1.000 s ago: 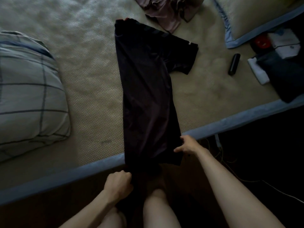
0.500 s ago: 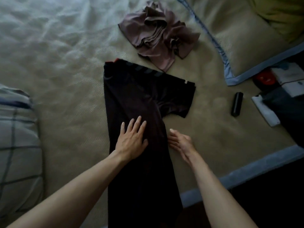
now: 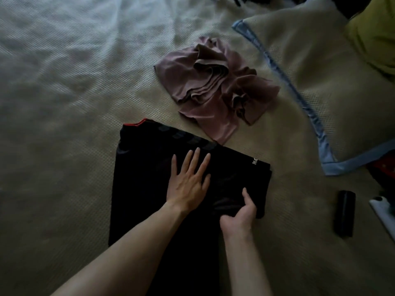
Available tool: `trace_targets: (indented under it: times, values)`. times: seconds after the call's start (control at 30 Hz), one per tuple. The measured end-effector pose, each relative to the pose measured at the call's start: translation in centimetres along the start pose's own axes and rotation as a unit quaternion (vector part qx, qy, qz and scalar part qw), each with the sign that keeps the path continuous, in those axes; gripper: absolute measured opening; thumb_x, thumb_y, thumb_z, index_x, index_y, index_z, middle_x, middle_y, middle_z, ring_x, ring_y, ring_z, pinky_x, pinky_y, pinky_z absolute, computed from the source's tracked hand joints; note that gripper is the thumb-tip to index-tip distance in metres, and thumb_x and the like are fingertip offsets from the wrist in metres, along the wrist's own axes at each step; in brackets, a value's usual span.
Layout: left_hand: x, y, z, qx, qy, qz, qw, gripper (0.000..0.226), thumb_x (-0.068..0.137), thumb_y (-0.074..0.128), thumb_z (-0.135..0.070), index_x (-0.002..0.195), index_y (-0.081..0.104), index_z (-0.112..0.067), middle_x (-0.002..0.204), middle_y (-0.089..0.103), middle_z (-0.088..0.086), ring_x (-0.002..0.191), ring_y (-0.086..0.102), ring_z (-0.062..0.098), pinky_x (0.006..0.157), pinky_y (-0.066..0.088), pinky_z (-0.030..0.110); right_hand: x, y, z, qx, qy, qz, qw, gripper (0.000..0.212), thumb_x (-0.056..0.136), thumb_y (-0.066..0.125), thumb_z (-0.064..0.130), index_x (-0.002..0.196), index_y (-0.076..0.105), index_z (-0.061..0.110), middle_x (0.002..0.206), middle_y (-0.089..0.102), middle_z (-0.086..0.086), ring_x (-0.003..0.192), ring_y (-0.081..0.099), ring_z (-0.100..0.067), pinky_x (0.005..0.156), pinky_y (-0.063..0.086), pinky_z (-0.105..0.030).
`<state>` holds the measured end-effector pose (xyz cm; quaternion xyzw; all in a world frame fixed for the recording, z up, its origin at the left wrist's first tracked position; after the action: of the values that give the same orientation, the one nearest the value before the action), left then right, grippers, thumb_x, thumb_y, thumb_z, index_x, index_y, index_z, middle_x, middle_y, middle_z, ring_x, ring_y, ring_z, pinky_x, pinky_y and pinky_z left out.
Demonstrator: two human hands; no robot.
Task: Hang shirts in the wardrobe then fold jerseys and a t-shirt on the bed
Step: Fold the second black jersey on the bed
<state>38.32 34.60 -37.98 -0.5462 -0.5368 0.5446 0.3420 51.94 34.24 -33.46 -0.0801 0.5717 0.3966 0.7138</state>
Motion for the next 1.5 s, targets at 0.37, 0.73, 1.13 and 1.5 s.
trace_targets:
  times: [0.37, 0.73, 1.13, 1.5]
  values:
    - [-2.4, -4.4, 10.0, -0.022, -0.055, -0.128, 0.99, 0.062, 0.1, 0.024, -0.04, 0.158, 0.028, -0.02, 0.165, 0.027, 0.003, 0.152, 0.026, 0.022, 0.121, 0.016, 0.057, -3.8, 3.9, -3.6, -0.69, -0.443, 0.309, 0.482, 0.07, 0.087, 0.052, 0.026, 0.155, 0.032, 0.026, 0.16, 0.033, 0.004, 0.148, 0.028, -0.01, 0.121, 0.025, -0.031]
    - [-2.0, -6.6, 18.6, -0.508, -0.275, -0.072, 0.813, 0.056, 0.083, 0.079, -0.041, 0.127, 0.057, -0.013, 0.116, 0.068, 0.004, 0.105, 0.066, 0.02, 0.097, 0.054, 0.04, 0.8, 7.6, 0.3, -0.662, -0.209, 0.132, 0.707, 0.072, 0.065, 0.081, 0.062, 0.114, 0.069, 0.012, 0.105, 0.075, 0.0, 0.096, 0.071, -0.013, 0.088, 0.056, -0.032]
    - [3.9, -20.7, 20.8, -0.681, -0.169, -0.133, 0.7, 0.048, 0.085, 0.07, 0.006, 0.131, 0.062, -0.006, 0.11, 0.072, 0.008, 0.092, 0.072, 0.016, 0.08, 0.06, 0.025, -1.8, 21.7, -0.8, -0.522, -0.241, 0.247, 0.78, 0.04, 0.074, 0.083, 0.001, 0.112, 0.071, -0.003, 0.098, 0.075, -0.015, 0.083, 0.075, -0.024, 0.081, 0.062, -0.034]
    - [-16.9, -23.3, 18.6, -0.302, 0.217, -0.084, 0.924, 0.012, 0.086, 0.077, -0.037, 0.091, 0.068, -0.03, 0.076, 0.059, -0.014, 0.07, 0.054, 0.002, 0.068, 0.047, 0.019, -12.9, 8.4, 0.3, -0.645, -0.319, 0.393, 0.573, 0.03, 0.068, 0.089, 0.013, 0.082, 0.067, 0.027, 0.071, 0.066, 0.02, 0.067, 0.056, 0.007, 0.062, 0.045, -0.014]
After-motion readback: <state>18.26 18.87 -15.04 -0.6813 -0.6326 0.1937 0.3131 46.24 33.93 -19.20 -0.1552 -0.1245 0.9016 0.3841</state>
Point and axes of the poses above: each hand's wrist, its own x-axis towards the middle knuckle, its own y-axis out of the palm, z = x × y, the point moved 2 cm from there along x, towards the middle knuckle
